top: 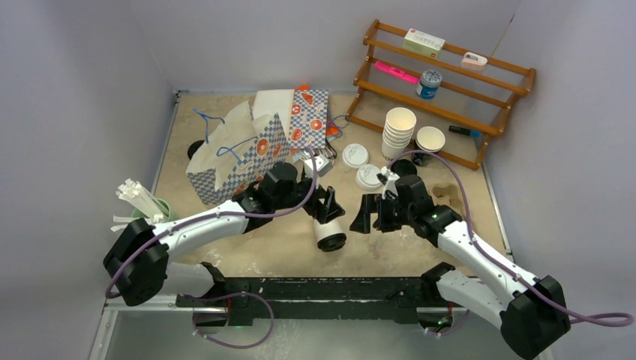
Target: Pack the takeout coffee
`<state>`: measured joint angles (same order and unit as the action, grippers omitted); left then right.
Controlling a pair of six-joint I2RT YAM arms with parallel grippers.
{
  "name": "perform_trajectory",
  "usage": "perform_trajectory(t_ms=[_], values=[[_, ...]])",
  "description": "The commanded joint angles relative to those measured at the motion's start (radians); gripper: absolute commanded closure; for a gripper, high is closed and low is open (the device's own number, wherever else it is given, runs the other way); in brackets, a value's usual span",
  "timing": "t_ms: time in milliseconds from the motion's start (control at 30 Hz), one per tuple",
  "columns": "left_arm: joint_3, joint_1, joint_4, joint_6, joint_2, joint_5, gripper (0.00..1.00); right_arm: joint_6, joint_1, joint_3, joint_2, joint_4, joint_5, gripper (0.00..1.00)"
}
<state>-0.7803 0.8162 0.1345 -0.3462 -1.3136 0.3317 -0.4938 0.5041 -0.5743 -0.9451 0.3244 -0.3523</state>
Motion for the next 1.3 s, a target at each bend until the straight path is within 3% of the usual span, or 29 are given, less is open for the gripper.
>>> perform_trajectory(t_ms=[0, 167, 367, 600, 967, 1067, 1267], values=[[0.038, 0.046, 0.038, 0.151, 0.006, -0.057, 0.15, 0.038, 0.012, 0.026, 0.011, -0.096, -0.079, 0.07], [0.107, 0.111, 0.080, 0.226, 0.036, -0.132, 0.13, -0.001, 0.012, 0.033, -0.013, -0.184, -0.070, 0.13], [0.154, 0.211, 0.042, 0.257, 0.133, -0.258, 0.11, 0.006, 0.013, -0.081, -0.160, -0.196, -0.087, 0.03], [0.158, 0.324, -0.061, 0.232, 0.200, -0.386, 0.09, 0.028, 0.023, -0.221, -0.334, -0.220, -0.098, 0.04], [0.178, 0.351, -0.205, 0.191, 0.227, -0.544, 0.07, 0.036, 0.226, -0.472, -0.632, -0.147, 0.013, 0.02], [0.207, 0.351, -0.261, 0.108, 0.321, -0.621, 0.07, 0.037, 0.269, -0.479, -0.660, -0.132, 0.030, 0.02], [0.275, 0.350, -0.353, -0.045, 0.654, -0.671, 0.09, 0.004, 0.315, -0.461, -0.718, -0.132, 0.064, 0.04]])
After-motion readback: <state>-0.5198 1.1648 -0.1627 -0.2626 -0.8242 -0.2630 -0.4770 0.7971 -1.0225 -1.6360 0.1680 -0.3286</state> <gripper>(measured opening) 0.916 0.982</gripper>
